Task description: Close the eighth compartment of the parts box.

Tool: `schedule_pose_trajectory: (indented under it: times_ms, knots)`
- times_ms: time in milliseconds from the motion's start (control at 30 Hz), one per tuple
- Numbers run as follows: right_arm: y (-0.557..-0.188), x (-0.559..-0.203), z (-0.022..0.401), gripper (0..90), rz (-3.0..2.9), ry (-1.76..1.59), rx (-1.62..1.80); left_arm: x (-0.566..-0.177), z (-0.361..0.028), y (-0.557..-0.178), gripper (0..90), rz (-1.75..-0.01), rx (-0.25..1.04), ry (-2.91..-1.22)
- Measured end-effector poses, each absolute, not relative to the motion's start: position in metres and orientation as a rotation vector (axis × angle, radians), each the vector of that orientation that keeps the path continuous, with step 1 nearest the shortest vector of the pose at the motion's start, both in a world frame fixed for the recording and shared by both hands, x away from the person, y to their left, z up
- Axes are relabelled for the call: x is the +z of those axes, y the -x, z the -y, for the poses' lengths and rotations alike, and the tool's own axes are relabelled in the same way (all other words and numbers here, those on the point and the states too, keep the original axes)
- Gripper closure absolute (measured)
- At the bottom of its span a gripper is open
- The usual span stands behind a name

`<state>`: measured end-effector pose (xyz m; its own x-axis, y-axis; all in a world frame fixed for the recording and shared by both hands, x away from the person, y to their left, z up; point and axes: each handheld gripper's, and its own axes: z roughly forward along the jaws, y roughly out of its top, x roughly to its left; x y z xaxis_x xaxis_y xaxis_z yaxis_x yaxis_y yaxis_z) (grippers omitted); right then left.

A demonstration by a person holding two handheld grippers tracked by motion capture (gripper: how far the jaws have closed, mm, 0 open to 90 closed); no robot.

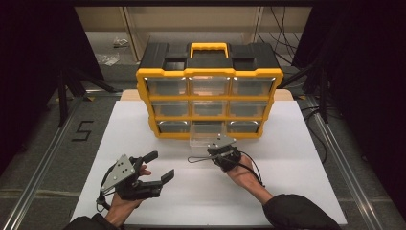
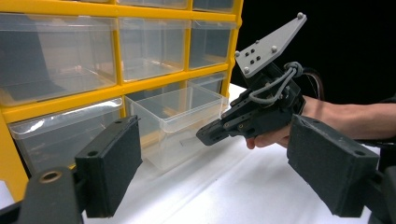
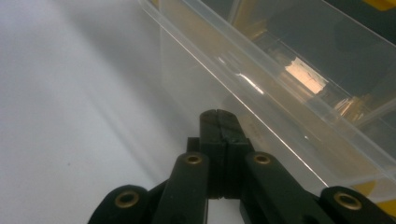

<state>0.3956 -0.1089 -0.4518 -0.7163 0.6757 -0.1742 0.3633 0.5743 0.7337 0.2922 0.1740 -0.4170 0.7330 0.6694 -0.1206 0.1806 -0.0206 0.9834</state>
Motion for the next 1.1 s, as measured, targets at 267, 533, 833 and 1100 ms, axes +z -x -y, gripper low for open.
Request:
schedule_pose_trajectory:
  times_ms: [267, 533, 833, 1100]
  knots:
    - [-0.398, -0.453, 0.107, 90.0, -2.360, -0.829, 0.953, -0.417, -0.174, -0.292, 17.3, -0.709, 0.446, -1.575]
    - [-0.402, -0.454, 0.106, 90.0, -2.347, -0.837, 0.950, -0.417, -0.174, -0.292, 17.3, -0.708, 0.447, -1.577]
    - [-0.405, -0.454, 0.105, 90.0, -2.339, -0.842, 0.950, -0.417, -0.174, -0.292, 17.3, -0.708, 0.448, -1.576]
    - [-0.408, -0.455, 0.105, 90.0, -2.327, -0.849, 0.949, -0.417, -0.174, -0.292, 17.3, -0.709, 0.447, -1.578]
